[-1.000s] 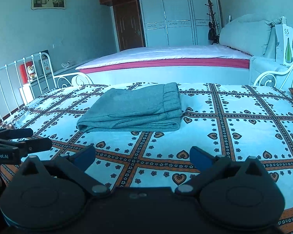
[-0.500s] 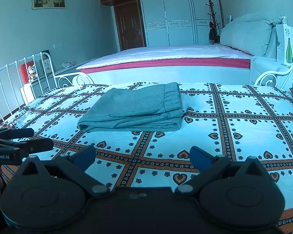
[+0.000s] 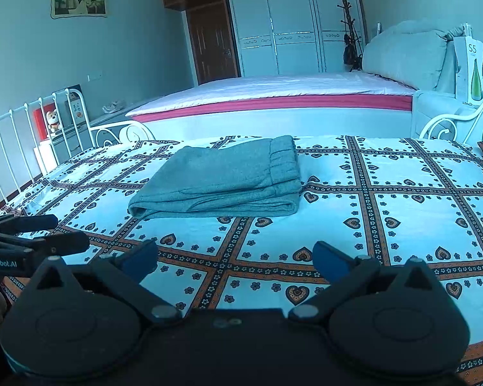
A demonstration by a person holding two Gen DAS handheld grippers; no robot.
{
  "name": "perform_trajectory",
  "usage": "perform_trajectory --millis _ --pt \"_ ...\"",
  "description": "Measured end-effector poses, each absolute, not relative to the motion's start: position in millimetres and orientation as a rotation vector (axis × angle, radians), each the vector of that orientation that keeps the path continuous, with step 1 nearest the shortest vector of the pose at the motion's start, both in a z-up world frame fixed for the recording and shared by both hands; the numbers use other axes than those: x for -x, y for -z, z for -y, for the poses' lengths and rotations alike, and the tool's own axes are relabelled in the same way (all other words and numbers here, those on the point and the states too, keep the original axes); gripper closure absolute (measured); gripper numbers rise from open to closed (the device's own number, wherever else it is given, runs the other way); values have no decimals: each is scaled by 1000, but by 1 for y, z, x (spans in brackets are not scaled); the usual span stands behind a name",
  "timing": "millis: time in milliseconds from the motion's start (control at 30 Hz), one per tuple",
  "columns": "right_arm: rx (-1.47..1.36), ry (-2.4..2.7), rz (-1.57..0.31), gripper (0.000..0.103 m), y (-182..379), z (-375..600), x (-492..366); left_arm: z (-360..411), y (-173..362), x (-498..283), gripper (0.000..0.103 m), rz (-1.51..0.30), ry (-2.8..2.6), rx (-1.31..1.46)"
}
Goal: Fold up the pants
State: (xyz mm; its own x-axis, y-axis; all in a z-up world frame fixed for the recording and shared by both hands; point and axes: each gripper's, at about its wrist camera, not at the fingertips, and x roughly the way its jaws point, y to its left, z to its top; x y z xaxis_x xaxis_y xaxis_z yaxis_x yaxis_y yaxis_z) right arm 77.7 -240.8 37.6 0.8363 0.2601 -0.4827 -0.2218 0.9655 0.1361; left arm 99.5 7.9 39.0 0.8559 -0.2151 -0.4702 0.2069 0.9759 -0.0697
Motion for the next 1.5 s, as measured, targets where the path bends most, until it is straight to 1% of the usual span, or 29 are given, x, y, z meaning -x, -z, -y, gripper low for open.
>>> perform_trajectory --millis 1500 --pt "-67 -268 -526 6 -38 240 -79 -5 -36 -100 0 -511 238 3"
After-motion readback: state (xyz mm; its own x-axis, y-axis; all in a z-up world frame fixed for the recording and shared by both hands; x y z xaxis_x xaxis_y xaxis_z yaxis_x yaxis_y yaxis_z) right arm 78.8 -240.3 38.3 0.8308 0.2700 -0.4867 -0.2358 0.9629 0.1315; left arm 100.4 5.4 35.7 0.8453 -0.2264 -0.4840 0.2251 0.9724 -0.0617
